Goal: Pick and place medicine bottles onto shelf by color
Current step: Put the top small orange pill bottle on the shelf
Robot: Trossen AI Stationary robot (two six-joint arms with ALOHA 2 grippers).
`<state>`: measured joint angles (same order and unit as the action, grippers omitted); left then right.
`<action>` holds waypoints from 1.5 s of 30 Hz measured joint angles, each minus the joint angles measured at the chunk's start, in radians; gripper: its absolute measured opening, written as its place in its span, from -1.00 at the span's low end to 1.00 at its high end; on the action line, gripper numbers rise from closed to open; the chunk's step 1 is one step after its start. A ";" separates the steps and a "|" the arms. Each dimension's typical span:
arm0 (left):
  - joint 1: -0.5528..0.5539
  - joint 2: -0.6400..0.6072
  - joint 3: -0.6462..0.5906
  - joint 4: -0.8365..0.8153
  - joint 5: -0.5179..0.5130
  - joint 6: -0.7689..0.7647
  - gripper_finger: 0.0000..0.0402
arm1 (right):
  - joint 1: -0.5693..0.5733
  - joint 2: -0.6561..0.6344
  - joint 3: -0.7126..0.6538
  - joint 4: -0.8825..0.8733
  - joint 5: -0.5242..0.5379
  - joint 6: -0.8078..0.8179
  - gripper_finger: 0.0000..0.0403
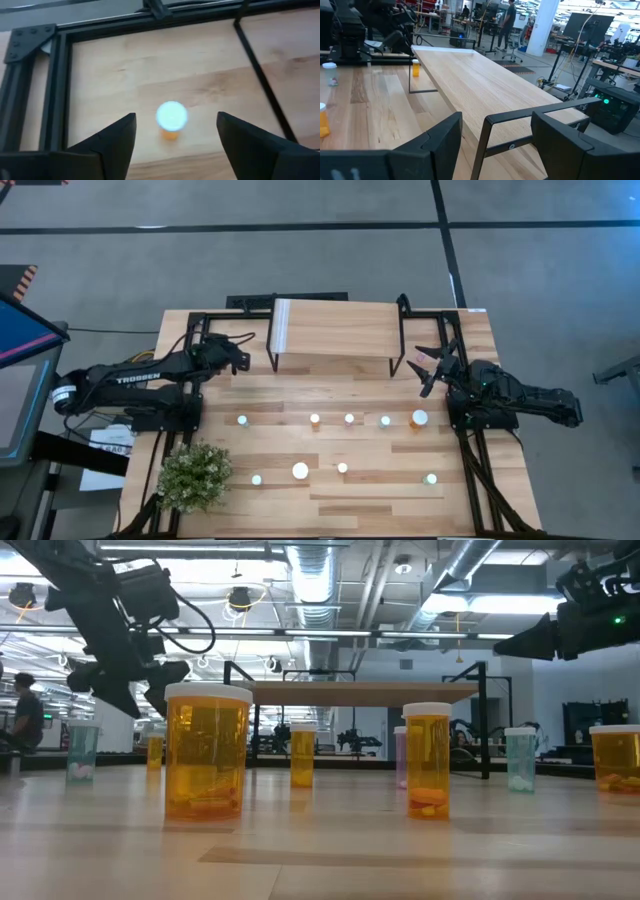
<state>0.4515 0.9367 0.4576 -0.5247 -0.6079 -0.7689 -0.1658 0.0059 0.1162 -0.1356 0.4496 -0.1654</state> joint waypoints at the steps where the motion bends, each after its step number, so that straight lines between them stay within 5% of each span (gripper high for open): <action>1: 0.005 0.000 -0.002 0.000 -0.002 0.000 0.36 | 0.000 0.000 0.000 0.000 0.000 0.000 0.29; 25: 0.067 0.221 -0.003 0.150 0.041 0.091 0.31 | 0.000 0.000 0.000 -0.023 0.000 0.000 0.29; 40: 0.096 0.242 -0.003 0.187 0.103 0.089 0.30 | 0.000 0.000 0.000 -0.023 0.000 0.000 0.29; 45: 0.096 0.242 -0.003 0.186 0.106 0.091 0.16 | 0.000 0.000 0.000 -0.023 0.000 0.000 0.29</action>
<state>0.5472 1.1786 0.4549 -0.3389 -0.5018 -0.6777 -0.1661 0.0059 0.1162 -0.1581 0.4496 -0.1654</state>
